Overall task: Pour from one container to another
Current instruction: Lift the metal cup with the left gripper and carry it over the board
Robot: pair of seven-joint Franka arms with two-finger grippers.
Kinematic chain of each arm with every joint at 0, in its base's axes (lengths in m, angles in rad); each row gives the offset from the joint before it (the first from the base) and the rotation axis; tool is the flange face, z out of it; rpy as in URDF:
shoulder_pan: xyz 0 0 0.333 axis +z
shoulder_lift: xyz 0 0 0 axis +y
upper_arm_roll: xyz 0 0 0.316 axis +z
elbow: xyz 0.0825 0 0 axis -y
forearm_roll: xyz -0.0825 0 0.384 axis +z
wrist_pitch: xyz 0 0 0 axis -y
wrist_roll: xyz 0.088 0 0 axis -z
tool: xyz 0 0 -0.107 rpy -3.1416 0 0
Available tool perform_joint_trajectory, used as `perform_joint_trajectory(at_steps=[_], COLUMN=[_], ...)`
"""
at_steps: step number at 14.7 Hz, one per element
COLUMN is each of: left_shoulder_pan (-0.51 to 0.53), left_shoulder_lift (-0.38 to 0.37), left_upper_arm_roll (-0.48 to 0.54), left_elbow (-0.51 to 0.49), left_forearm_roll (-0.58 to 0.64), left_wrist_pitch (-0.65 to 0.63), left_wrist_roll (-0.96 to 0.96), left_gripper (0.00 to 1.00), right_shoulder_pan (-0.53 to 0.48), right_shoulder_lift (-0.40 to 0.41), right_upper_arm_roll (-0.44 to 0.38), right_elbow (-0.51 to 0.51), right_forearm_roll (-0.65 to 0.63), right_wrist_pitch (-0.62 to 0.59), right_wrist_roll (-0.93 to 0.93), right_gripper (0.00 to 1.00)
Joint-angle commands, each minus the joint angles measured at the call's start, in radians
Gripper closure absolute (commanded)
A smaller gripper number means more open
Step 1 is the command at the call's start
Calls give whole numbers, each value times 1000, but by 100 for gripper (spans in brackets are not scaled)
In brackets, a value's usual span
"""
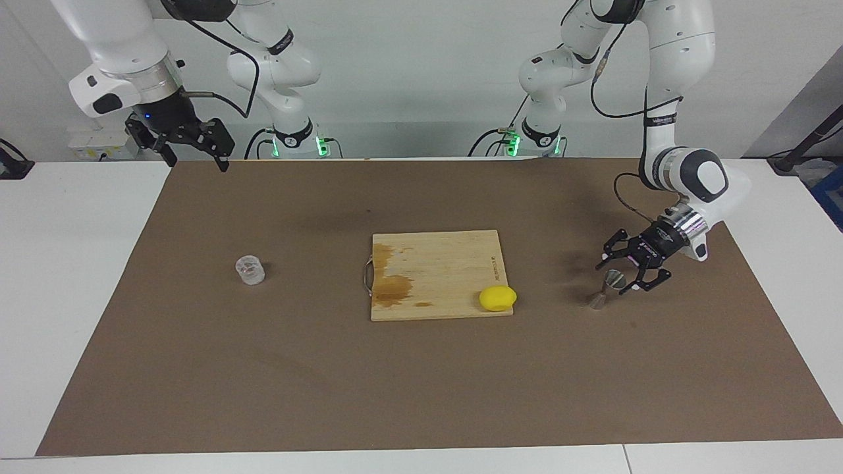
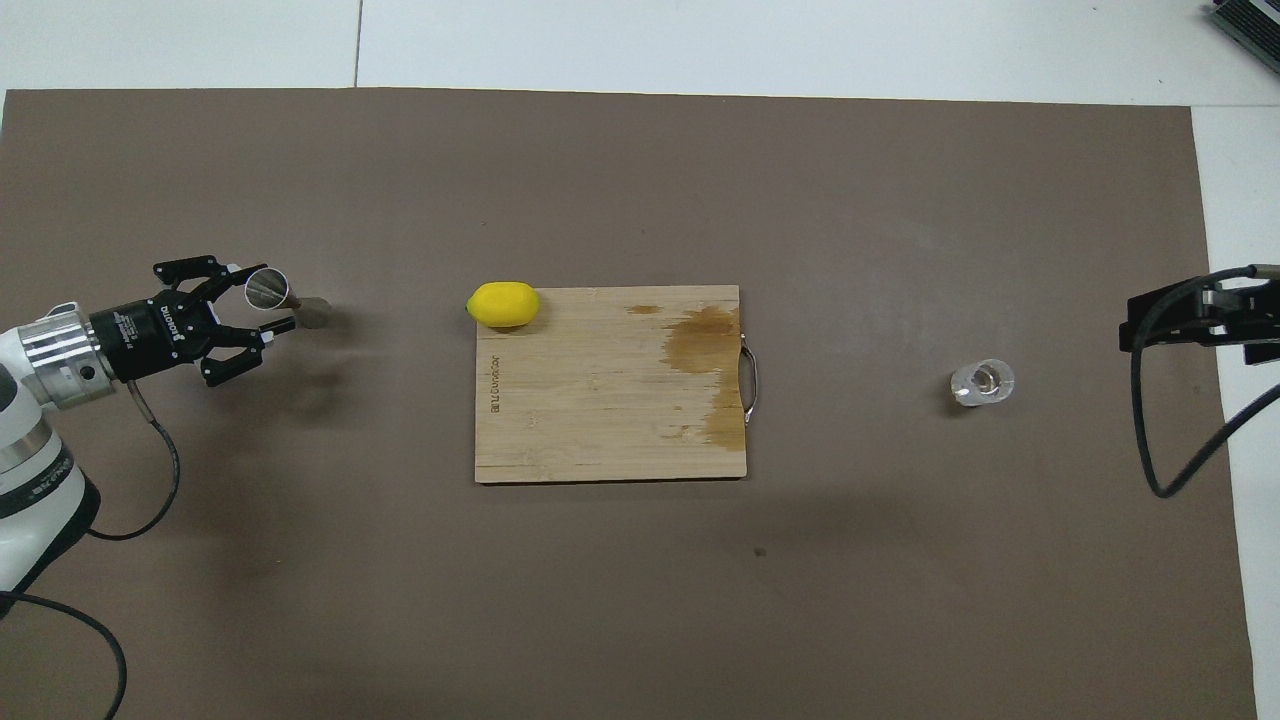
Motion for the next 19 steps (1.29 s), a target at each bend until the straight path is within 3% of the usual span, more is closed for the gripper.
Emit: perform_joint_trajectory(at_steps=[1,2,12,19], left_shoulder_pan=[-3,-3,-24,-223], left_shoulder_lift=[1,1,22,11], left_upper_arm_roll=[3,3,-89,-111], left_elbow=[-2,0,96,131], left_forearm_roll=[-26,-24,-92,-302], left_wrist_pitch=[13,13,-46,-46], left_wrist_roll=[19,19,-80,-190], left_gripper=[84,100,100,100], right_shoulder_pan=[-3,-1,0,0], right_shoulder_lift=[-8,-9,-13,-20], right_upper_arm_roll=[0,0,0,0], right_elbow=[-13,-16,-24,-24], right_forearm_roll=[9,10,15,15], right_wrist_pitch=[4,2,2,-1], right_wrist_roll=[-6,-7,-7,-17], right_gripper=[0,0,0,0])
